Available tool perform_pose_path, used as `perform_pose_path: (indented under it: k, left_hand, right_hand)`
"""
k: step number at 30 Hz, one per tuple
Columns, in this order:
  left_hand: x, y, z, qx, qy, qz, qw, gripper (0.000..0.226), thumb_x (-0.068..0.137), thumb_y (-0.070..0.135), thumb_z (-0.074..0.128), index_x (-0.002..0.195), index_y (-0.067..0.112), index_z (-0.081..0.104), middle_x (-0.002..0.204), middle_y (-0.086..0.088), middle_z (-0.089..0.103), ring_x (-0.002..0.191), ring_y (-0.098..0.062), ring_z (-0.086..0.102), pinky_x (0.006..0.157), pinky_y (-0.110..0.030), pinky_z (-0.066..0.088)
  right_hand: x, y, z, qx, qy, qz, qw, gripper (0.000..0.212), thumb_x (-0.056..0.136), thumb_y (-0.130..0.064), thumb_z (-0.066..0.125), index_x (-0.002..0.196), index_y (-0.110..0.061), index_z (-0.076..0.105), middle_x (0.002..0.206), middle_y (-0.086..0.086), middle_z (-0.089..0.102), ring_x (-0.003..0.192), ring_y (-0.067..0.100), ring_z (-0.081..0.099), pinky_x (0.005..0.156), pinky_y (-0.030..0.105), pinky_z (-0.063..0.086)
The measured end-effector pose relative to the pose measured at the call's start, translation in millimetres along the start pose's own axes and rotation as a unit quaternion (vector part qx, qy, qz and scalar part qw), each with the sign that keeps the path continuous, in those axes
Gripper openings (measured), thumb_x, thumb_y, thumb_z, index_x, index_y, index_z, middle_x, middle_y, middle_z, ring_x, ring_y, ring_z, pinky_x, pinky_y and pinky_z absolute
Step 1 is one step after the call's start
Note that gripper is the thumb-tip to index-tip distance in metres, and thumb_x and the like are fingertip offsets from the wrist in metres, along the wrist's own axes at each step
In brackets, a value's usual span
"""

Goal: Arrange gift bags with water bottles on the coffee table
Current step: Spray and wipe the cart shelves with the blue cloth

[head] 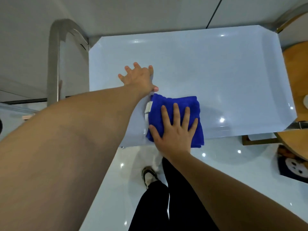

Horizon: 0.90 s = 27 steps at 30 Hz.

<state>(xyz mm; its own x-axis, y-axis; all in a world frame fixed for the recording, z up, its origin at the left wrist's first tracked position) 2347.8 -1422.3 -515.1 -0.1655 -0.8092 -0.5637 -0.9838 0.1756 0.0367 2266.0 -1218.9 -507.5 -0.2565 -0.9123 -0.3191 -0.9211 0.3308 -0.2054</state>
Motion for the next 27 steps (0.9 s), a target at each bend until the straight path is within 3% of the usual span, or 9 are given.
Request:
perform_pose_path:
  k: [6,9,11,14,16,19,23,27]
  left_hand:
    - [-2,-3,3,-0.016,0.012,0.010,1.000,0.093,0.086,0.065,0.064,0.158,0.039,0.012,0.167,-0.015,0.002,0.151,-0.048,0.004,0.117,-0.067,0.015]
    - [-16,-14,1,-0.059,0.058,0.045,0.996,0.077,0.091,0.059,0.060,0.154,0.033,0.026,0.166,-0.012,0.012,0.151,-0.042,0.011,0.118,-0.060,0.019]
    - [-31,-48,-2,-0.088,0.110,0.013,0.990,0.064,0.095,0.052,0.056,0.150,0.030,0.033,0.164,-0.011,0.018,0.150,-0.038,0.012,0.119,-0.058,0.019]
    - [-56,-117,16,-0.113,0.096,-0.110,0.983,0.075,0.095,0.056,0.052,0.157,0.035,0.016,0.168,-0.008,-0.001,0.152,-0.041,-0.006,0.118,-0.067,0.009]
    - [-68,-136,32,-0.130,0.072,-0.129,0.980,0.084,0.093,0.066,0.047,0.159,0.038,0.002,0.168,-0.005,-0.013,0.152,-0.040,-0.012,0.117,-0.067,0.007]
    - [-75,-135,45,-0.164,0.094,-0.124,0.974,0.077,0.097,0.066,0.035,0.159,0.039,-0.003,0.166,0.001,-0.022,0.153,-0.036,-0.012,0.118,-0.063,0.016]
    - [-80,-135,43,-0.144,0.180,-0.139,0.963,0.066,0.102,0.058,0.032,0.160,0.037,0.009,0.169,-0.003,-0.007,0.152,-0.036,0.009,0.110,-0.056,0.034]
    - [-79,-135,47,-0.129,0.205,-0.147,0.959,0.066,0.100,0.057,0.033,0.159,0.037,0.010,0.169,-0.003,-0.004,0.151,-0.036,0.013,0.109,-0.053,0.036]
  right_hand:
    - [3,-18,9,-0.033,-0.029,-0.011,0.999,0.083,0.090,-0.082,0.020,0.158,-0.041,-0.006,0.169,0.004,-0.009,0.151,0.043,-0.018,0.114,0.071,-0.010]
    - [16,-24,5,-0.040,-0.033,-0.028,0.998,0.086,0.087,-0.085,0.021,0.158,-0.042,-0.005,0.169,0.004,-0.009,0.151,0.044,-0.018,0.114,0.072,-0.008]
    - [25,-33,4,-0.050,-0.032,-0.043,0.997,0.087,0.087,-0.085,0.021,0.158,-0.041,-0.004,0.168,0.006,-0.009,0.150,0.045,-0.017,0.113,0.074,-0.006]
    - [42,-50,2,-0.058,-0.027,-0.065,0.996,0.087,0.087,-0.086,0.021,0.158,-0.040,-0.001,0.168,0.007,-0.008,0.150,0.046,-0.015,0.113,0.075,-0.004]
    - [57,-65,1,-0.059,-0.023,-0.085,0.994,0.087,0.087,-0.086,0.020,0.158,-0.041,0.000,0.169,0.007,-0.006,0.151,0.045,-0.014,0.113,0.074,-0.004]
    - [83,-87,-5,-0.058,-0.005,-0.106,0.993,0.085,0.088,-0.085,0.021,0.159,-0.041,0.004,0.169,0.007,0.000,0.152,0.044,-0.010,0.114,0.074,-0.001]
    - [123,-117,-14,-0.083,0.026,-0.153,0.984,0.080,0.092,-0.080,0.021,0.160,-0.038,0.012,0.169,0.008,0.010,0.153,0.045,0.001,0.115,0.073,0.004]
    - [169,-147,-23,-0.096,0.055,-0.177,0.978,0.074,0.095,-0.074,0.022,0.160,-0.038,0.016,0.168,0.006,0.014,0.153,0.043,0.006,0.116,0.072,0.007]
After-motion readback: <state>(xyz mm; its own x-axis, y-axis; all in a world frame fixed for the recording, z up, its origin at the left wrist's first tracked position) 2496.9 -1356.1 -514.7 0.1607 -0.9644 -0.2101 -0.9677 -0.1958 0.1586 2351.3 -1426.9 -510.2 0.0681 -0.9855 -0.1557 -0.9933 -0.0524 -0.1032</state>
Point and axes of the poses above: each hand's wrist, its own x-axis towards the middle knuckle, its own z-axis out of the palm, y = z × x, the point moved 10 cm from there along x, towards the middle knuckle
